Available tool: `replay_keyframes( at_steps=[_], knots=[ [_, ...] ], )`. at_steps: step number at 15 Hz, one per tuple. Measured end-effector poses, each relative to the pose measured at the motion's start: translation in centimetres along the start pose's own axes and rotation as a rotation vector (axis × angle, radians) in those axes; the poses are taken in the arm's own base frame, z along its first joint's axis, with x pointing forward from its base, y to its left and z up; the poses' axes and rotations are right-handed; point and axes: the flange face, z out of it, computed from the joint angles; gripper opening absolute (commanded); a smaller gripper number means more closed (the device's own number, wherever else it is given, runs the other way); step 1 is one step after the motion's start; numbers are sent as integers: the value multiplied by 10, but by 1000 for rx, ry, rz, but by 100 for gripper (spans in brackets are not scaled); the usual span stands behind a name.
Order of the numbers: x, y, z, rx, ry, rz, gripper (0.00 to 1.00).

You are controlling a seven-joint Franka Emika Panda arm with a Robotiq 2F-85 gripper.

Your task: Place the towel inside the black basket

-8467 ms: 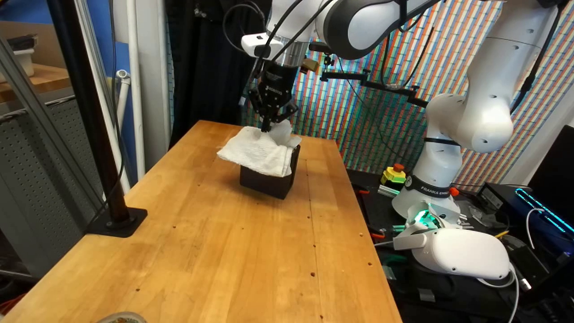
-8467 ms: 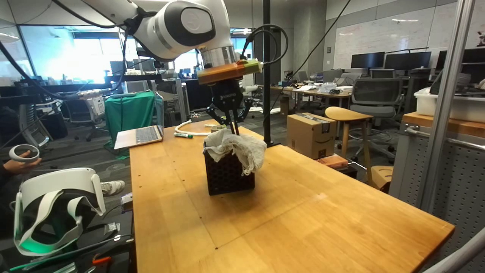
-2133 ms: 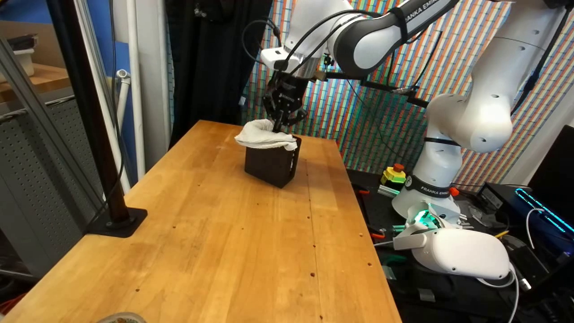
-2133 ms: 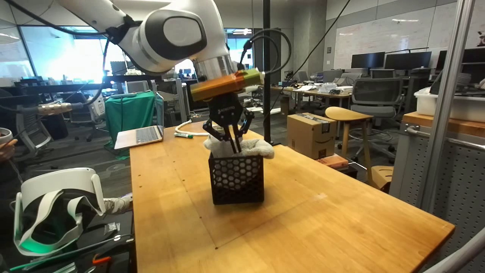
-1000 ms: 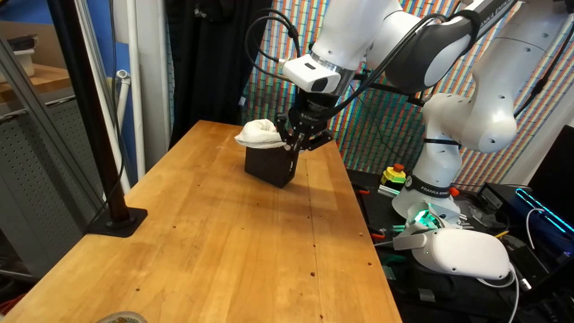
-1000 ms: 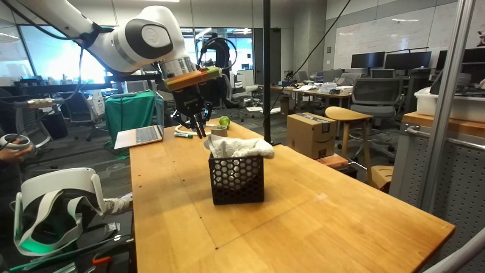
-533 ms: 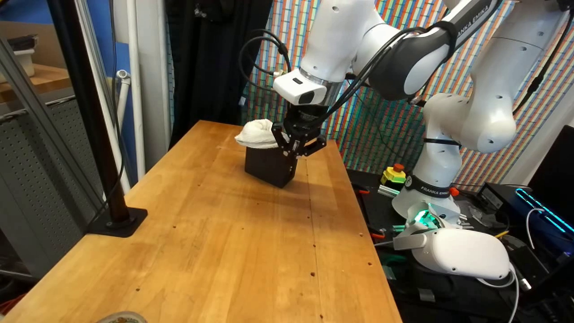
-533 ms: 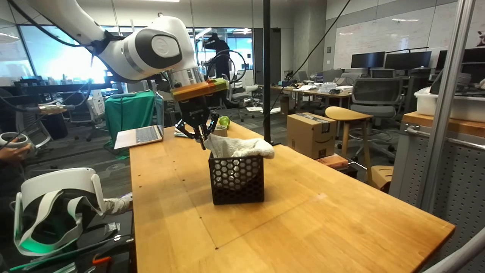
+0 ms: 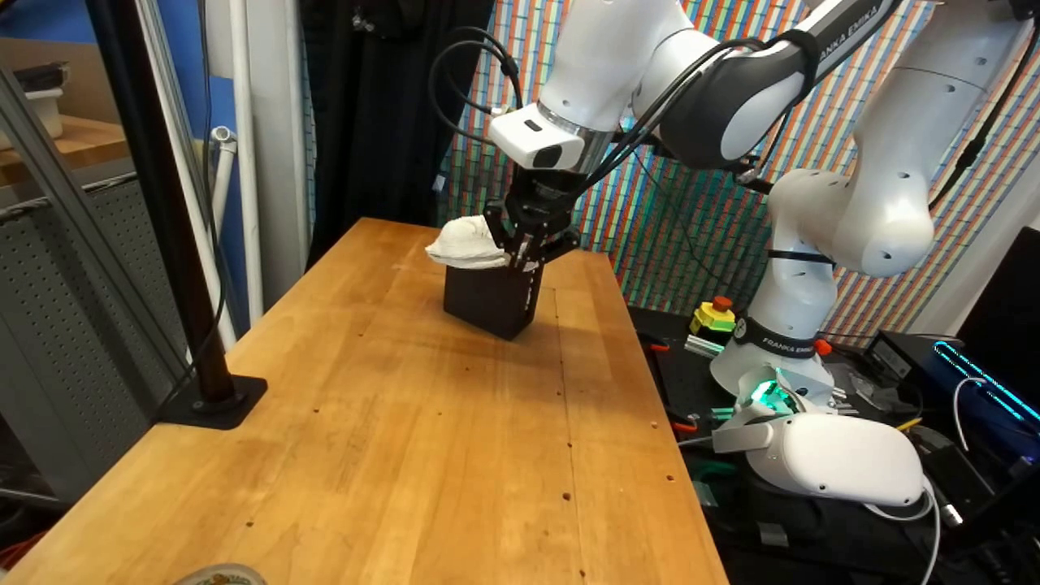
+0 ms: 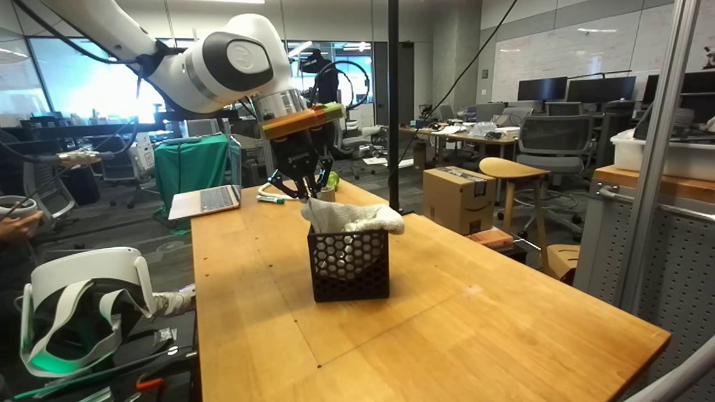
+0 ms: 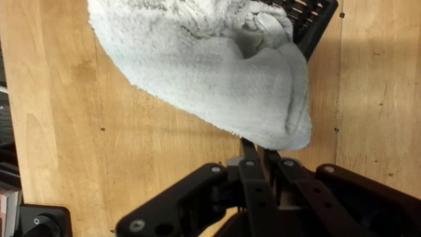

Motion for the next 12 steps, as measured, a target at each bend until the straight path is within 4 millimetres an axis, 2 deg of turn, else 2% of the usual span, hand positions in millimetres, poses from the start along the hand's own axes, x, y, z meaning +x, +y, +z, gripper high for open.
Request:
replay_keyframes(
  at_steps=[12],
  knots=[
    [-53, 16, -15, -63, -54, 99, 11]
  ],
)
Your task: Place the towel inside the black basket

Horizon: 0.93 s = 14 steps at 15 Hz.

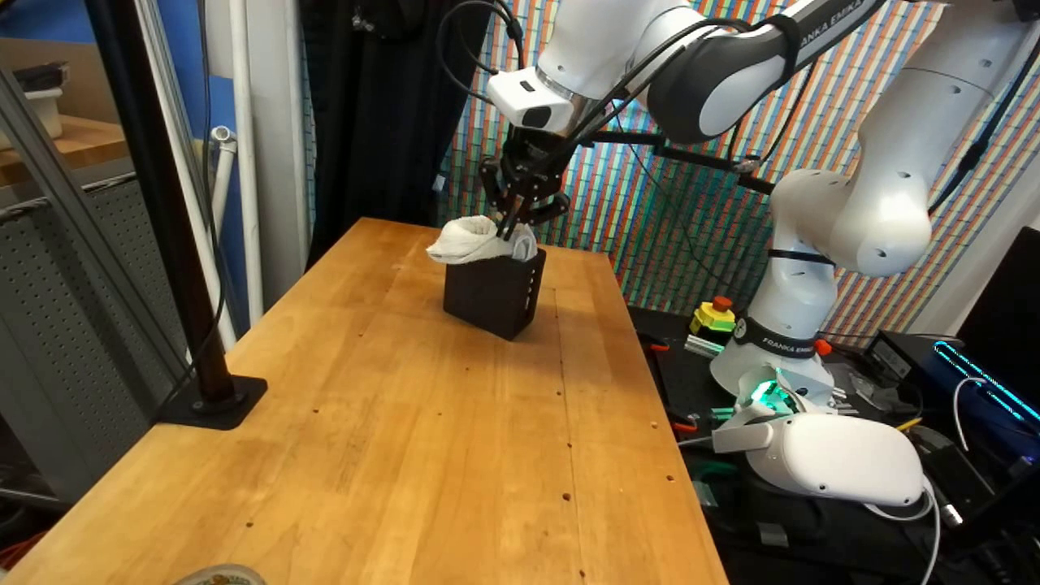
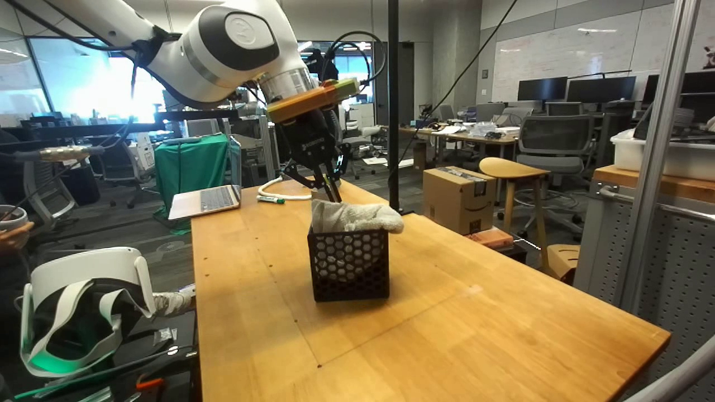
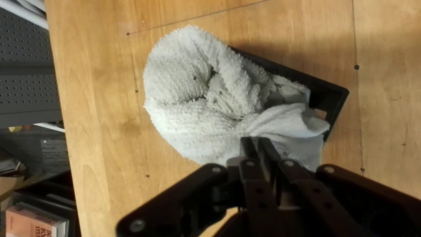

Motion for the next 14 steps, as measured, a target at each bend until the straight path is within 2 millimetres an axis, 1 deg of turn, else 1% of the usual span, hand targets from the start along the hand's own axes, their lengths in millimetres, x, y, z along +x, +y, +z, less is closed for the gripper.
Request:
replay_keyframes(
  at_steps=[4, 7, 10, 14],
  knots=[
    [-16, 3, 7, 12, 0, 40, 11],
    [-24, 3, 12, 24, 6, 65, 11],
    [-26, 1, 15, 37, 24, 88, 11],
    [-21, -1, 19, 50, 44, 98, 11]
  ],
)
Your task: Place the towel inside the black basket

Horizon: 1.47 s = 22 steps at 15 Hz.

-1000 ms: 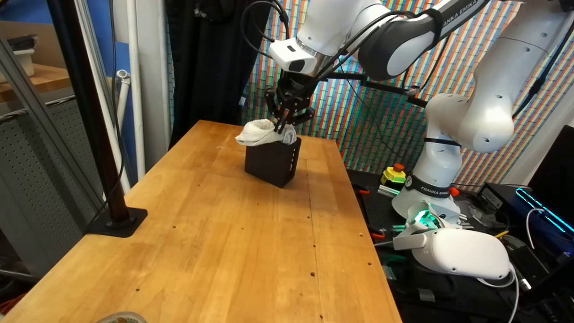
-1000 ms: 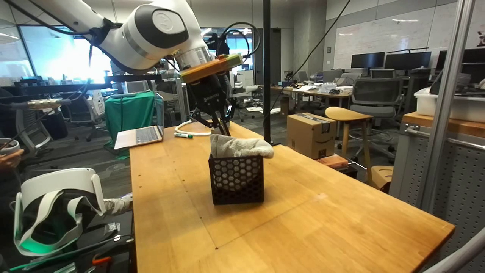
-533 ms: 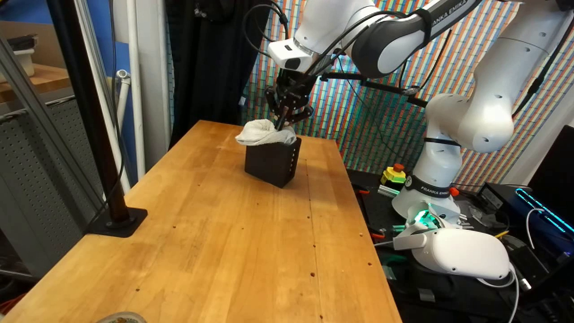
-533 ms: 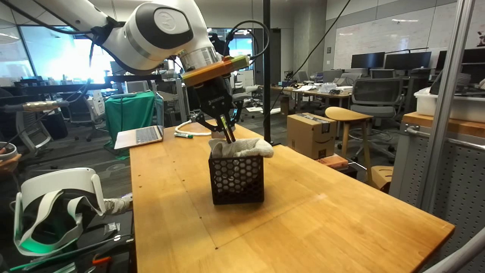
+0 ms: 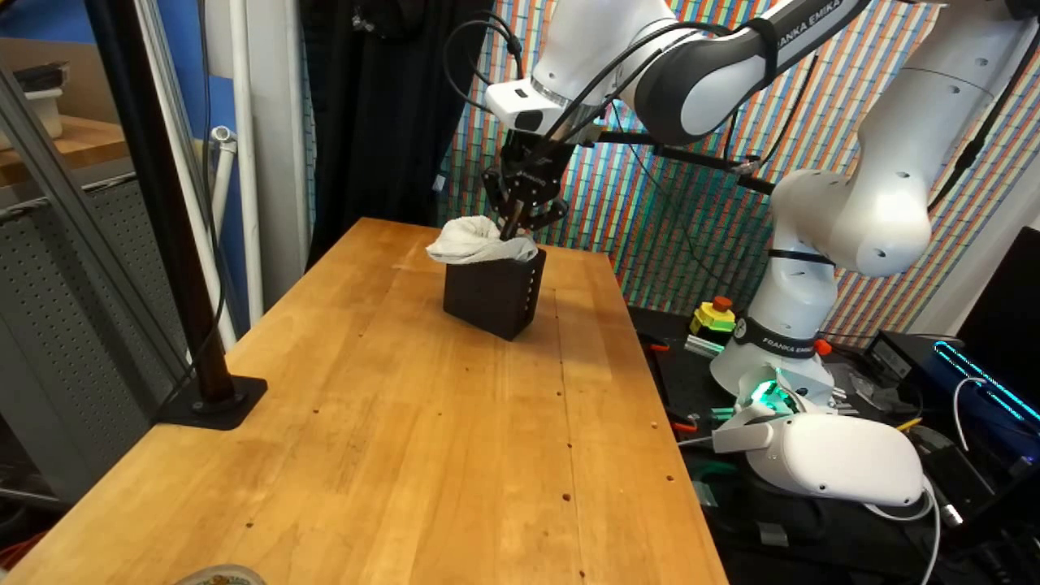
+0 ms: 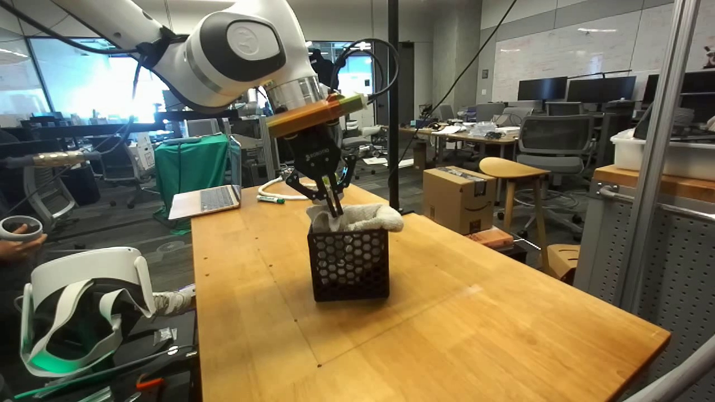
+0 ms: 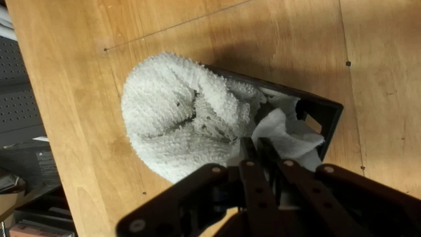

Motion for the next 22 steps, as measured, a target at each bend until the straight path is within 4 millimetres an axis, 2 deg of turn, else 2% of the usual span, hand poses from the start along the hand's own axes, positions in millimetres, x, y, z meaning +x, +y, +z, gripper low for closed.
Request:
replay_keyframes(
  at_steps=[7, 16, 22],
  knots=[
    [2, -2, 37, 76, -22, 4, 11],
    [-5, 10, 78, 168, -59, 30, 11],
    [-4, 18, 91, 236, -98, 32, 11]
  ],
)
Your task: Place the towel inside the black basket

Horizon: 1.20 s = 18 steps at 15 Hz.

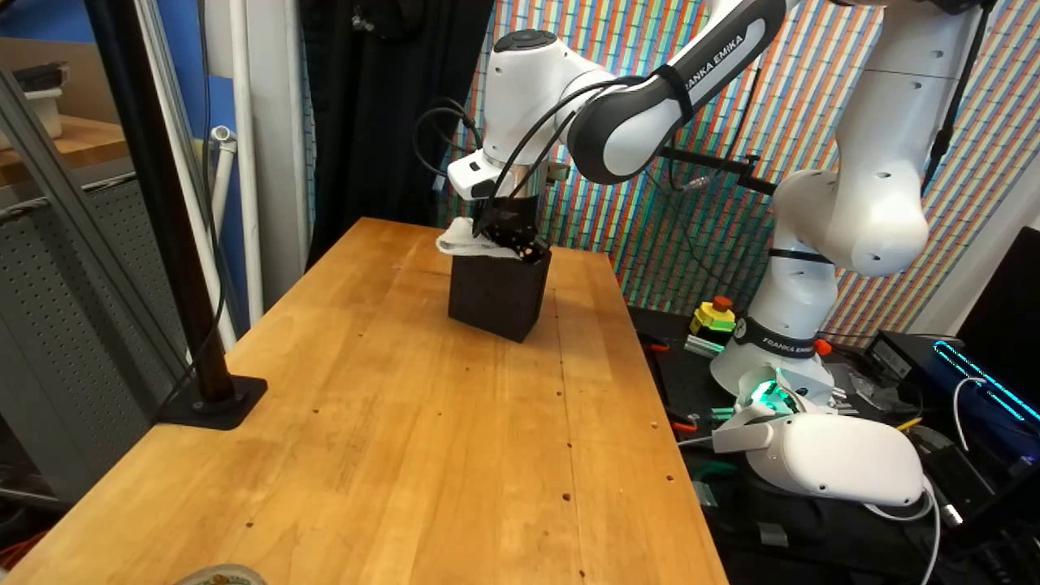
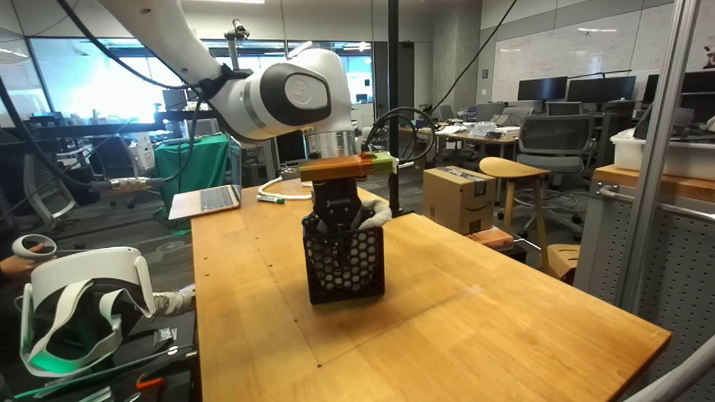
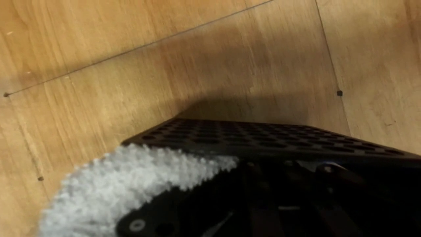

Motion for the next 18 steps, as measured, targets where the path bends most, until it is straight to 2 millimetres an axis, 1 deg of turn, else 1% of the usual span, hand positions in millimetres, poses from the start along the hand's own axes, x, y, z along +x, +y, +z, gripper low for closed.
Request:
replay_keyframes(
  at_steps=[3, 5, 7, 11, 13, 15, 16, 18],
  knots=[
    [1, 1, -4, -1, -2, -1, 12],
    [2, 1, -16, -26, 5, -5, 11],
    [4, -1, -39, -74, 12, -15, 11],
    [2, -9, -91, -194, 13, -39, 10],
    [0, -12, -109, -243, 15, -46, 11],
    [-1, -13, -119, -272, 27, -46, 11],
    [-1, -12, -122, -284, 35, -46, 10],
    [-1, -9, -124, -308, 59, -47, 11]
  ],
)
